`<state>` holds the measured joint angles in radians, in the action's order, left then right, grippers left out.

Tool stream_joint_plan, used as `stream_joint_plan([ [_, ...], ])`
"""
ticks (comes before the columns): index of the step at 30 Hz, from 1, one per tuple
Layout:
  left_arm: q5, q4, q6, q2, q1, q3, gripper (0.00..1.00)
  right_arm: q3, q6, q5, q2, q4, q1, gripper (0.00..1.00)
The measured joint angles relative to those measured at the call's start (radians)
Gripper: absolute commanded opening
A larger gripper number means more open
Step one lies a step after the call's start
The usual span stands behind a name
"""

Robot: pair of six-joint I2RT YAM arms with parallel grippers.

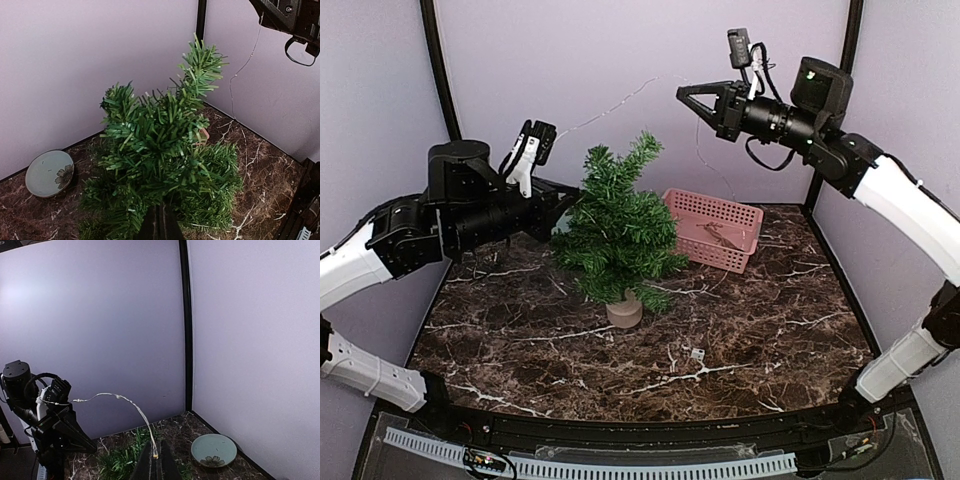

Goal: Decorate the small christmas tree

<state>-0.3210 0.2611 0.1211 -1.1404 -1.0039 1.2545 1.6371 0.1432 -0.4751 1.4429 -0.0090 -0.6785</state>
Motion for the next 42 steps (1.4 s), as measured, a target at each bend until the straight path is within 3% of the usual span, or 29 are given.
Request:
stream_joint_plan([
  [14,0.096,0.053,0.089,0.001,0.093,0.027,0.0,0.115,-0.035,0.083,0.196,-0.08,0.02,0.0],
  [24,0.093,0.049,0.145,0.028,0.1,-0.073,0.0,0.115,-0.045,0.075,0.234,-0.098,0.023,0.0],
  [42,-0.066,-0.278,0.198,0.071,0.125,-0.288,0.0,0.106,-0.057,0.072,0.248,-0.105,0.025,0.0],
])
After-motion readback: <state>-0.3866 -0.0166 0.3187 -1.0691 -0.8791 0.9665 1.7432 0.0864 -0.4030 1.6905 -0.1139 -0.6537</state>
